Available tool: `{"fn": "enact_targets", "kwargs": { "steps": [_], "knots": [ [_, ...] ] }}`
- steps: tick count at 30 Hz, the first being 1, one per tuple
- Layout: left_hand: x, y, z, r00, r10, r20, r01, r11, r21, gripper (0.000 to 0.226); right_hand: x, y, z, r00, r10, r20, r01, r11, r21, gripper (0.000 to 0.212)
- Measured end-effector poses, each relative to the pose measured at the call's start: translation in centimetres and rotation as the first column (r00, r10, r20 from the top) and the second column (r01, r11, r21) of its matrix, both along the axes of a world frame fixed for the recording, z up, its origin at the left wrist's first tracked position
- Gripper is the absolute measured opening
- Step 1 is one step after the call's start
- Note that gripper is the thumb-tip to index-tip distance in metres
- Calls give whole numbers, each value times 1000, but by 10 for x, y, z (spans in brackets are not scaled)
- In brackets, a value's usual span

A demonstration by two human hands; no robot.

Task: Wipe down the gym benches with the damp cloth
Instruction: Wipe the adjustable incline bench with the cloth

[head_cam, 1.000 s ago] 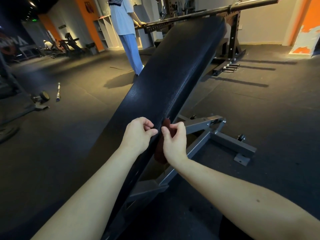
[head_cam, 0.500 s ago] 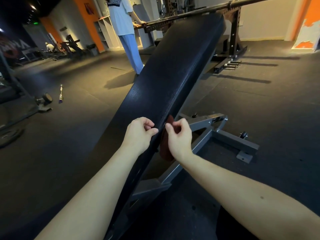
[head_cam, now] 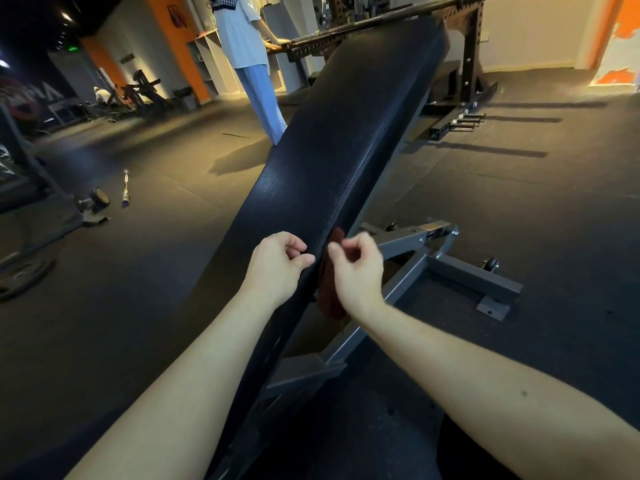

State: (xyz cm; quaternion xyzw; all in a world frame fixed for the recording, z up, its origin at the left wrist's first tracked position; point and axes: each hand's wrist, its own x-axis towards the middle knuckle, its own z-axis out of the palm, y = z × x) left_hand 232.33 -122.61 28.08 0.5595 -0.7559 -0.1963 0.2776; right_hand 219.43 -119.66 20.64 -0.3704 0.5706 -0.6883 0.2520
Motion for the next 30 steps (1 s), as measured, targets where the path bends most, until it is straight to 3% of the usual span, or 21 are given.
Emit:
{"fn": "enact_targets", "kwargs": {
  "steps": [3, 10, 17, 20, 26, 30],
  "knots": [
    [-1, 0, 2, 1000, 3, 16, -3, 1000, -9, 15, 0, 7, -5, 997, 71, -8, -70, 996, 61, 19],
    [-1, 0, -1, 1000, 9, -2, -9, 1000, 9, 15, -39, -23, 42, 991, -110, 78, 112, 994, -21, 17],
    [1, -1, -1, 1000, -5, -6, 5, 1000, -6, 15, 1, 8, 3, 998, 62, 21, -63, 997, 43, 20],
    [2, -1, 0, 1000, -13, -2, 13, 1000, -4, 16, -20, -2, 15, 999, 32, -23, -31, 998, 47, 19],
    [3, -1, -2, 1000, -16, -16, 16, 1000, 4, 16, -36, -14, 30, 997, -64, 53, 62, 997, 35, 16],
    [2, -2, -3, 1000, -13, -27, 13, 1000, 1, 16, -8, 5, 9, 999, 14, 29, -15, 999, 47, 18]
  ]
}}
